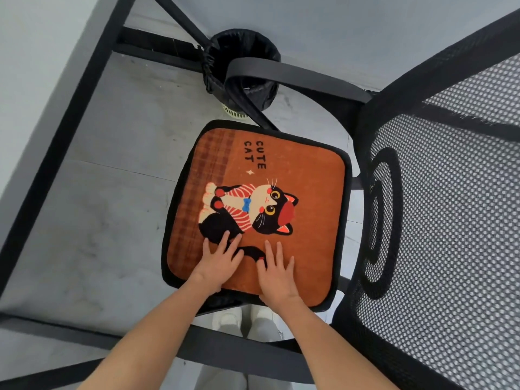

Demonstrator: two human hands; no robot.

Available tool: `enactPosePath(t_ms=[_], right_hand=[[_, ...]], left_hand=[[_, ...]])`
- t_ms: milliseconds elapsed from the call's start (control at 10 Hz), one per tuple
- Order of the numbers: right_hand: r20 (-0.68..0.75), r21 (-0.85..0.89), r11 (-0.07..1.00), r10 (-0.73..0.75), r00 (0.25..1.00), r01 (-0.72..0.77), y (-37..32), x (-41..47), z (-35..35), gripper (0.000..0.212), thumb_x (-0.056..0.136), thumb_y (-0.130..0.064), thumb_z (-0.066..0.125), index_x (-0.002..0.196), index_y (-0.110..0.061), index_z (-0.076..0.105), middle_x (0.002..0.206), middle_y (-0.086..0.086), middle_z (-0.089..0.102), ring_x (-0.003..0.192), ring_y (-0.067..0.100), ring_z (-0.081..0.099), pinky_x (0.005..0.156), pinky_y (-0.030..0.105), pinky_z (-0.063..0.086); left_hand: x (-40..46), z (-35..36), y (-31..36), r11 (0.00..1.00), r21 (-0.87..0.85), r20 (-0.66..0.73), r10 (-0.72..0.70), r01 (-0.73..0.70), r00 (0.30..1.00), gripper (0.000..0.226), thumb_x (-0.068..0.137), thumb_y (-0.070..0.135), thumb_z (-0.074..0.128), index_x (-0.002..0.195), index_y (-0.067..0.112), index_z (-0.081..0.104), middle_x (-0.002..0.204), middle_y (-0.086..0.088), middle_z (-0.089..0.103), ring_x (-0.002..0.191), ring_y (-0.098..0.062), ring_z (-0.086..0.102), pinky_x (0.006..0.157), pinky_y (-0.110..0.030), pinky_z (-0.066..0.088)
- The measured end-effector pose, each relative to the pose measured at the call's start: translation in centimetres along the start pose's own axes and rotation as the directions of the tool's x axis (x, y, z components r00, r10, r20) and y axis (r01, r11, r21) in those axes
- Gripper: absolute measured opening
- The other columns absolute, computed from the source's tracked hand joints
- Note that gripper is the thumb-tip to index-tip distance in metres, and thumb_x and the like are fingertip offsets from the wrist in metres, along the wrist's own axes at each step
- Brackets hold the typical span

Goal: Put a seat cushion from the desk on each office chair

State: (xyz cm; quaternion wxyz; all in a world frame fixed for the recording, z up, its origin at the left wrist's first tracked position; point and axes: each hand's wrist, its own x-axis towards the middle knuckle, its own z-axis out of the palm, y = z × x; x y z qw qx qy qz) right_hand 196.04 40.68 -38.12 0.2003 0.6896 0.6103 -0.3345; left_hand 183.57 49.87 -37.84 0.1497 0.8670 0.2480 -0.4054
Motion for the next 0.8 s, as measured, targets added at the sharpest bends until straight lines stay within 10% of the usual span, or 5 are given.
enactPosePath(t_ms=[500, 600, 800], right_hand=[[0.042, -0.109, 0.994, -0.004, 0.999, 0.008, 0.2, -0.5, -0.3, 0.076, 0.082, -0.023, 0.064, 0.142, -0.011, 0.019, 0.155, 0.018, -0.012, 0.141, 0.043, -0.013, 0.111, 0.063, 0.006], [0.035, 0.025, 0.999, 0.034, 0.999, -0.035, -0.1, -2.1, -1.5, 0.071, 0.087, -0.021, 0.055, 0.145, -0.009, 0.015, 0.156, 0.017, 0.002, 0.144, 0.037, -0.003, 0.117, 0.051, 0.009], [-0.191, 0.576, 0.815, 0.218, 0.957, -0.070, -2.3, -8.6, -6.8, 0.051, 0.093, -0.009, 0.039, 0.143, -0.013, 0.028, 0.153, 0.004, 0.024, 0.143, 0.017, 0.019, 0.117, 0.025, 0.018]], left_hand=[[-1.0, 0.3, -0.2, 0.996, 0.079, -0.054, -0.037, 0.041, 0.998, 0.085, 0.086, 0.018, 0.058, 0.147, 0.013, -0.001, 0.156, -0.016, -0.011, 0.144, -0.036, -0.009, 0.112, -0.062, 0.011], [-2.4, 0.0, 0.0, 0.989, -0.101, -0.044, -0.116, 0.111, 0.992, 0.074, 0.085, 0.023, 0.055, 0.145, 0.011, 0.014, 0.155, -0.017, 0.012, 0.144, -0.033, 0.008, 0.113, -0.054, 0.016], [-9.5, -3.4, 1.3, 0.597, -0.795, -0.122, -0.329, 0.106, 0.936, 0.039, 0.089, 0.016, 0.045, 0.127, 0.012, 0.051, 0.128, -0.006, 0.058, 0.118, -0.021, 0.055, 0.096, -0.032, 0.046]])
